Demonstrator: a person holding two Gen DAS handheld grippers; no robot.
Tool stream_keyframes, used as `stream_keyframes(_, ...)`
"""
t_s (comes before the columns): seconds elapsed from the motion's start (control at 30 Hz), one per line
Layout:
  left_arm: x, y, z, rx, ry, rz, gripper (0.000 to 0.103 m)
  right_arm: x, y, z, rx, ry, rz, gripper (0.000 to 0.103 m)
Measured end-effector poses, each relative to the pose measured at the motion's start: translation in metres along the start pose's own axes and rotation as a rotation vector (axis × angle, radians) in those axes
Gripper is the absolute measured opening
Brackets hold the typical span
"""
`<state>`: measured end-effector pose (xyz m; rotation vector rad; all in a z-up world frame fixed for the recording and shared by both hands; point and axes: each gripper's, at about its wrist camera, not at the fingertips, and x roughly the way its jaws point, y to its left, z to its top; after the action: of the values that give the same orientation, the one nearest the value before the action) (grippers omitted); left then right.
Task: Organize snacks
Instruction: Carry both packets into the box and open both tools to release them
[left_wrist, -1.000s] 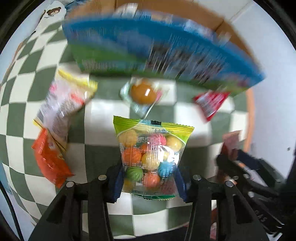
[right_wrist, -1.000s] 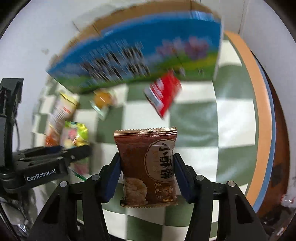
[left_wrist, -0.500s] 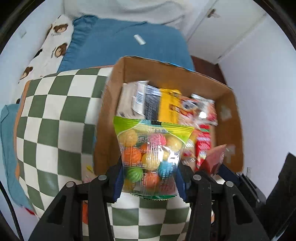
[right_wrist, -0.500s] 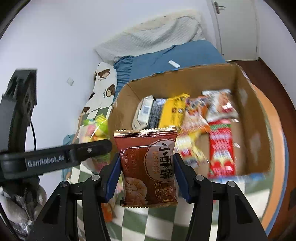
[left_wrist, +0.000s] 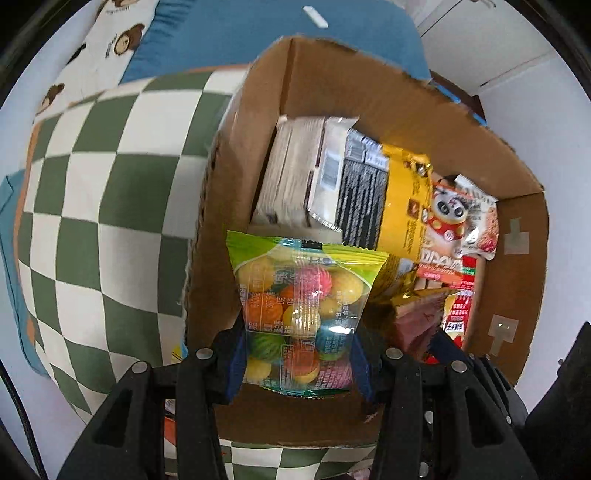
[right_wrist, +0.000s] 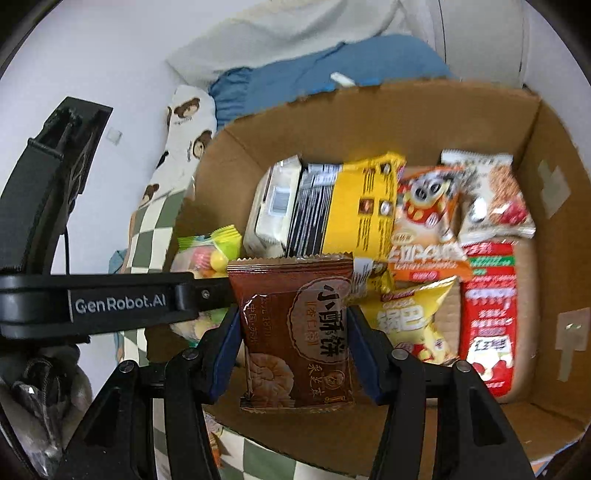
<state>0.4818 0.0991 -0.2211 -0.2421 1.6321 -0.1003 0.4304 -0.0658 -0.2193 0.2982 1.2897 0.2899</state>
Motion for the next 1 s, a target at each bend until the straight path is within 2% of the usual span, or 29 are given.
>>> stream_keyframes(0.03, 0.003, 0.001, -0.001, -0.004, 0.010, 0.003, 0.045, 0.006, -0.001, 0.000, 0.006, 0.022, -0.001, 0.064)
stream_keyframes(0.13, 0.007, 0.000, -0.005, 0.015, 0.032, 0.022, 0.050, 0.017, -0.003, -0.001, 0.006, 0.062, -0.029, 0.092)
stream_keyframes(0.17, 0.007, -0.001, -0.005, 0.018, 0.028, 0.032, 0.057, 0.019, -0.003, -0.001, 0.001, 0.068, -0.039, 0.094)
stream_keyframes(0.27, 0.004, -0.001, -0.007, 0.022, 0.016, 0.019, 0.075, 0.020, -0.002, -0.002, -0.012, 0.085, -0.074, 0.096)
stream_keyframes(0.37, -0.001, -0.007, -0.009, 0.040, -0.001, 0.026, 0.086, 0.017, -0.003, -0.003, -0.021, 0.090, -0.100, 0.096)
stream_keyframes(0.63, -0.021, -0.022, -0.027, 0.078, -0.090, 0.072, 0.086, -0.013, -0.018, -0.009, -0.029, 0.056, -0.173, 0.097)
stream_keyframes(0.87, -0.043, -0.025, -0.047, 0.107, -0.211, 0.109, 0.086, -0.046, -0.033, -0.018, -0.051, 0.019, -0.251, 0.097)
stream_keyframes(1.0, -0.056, -0.032, -0.062, 0.138, -0.285, 0.126, 0.086, -0.070, -0.036, -0.026, -0.058, -0.031, -0.279, 0.097)
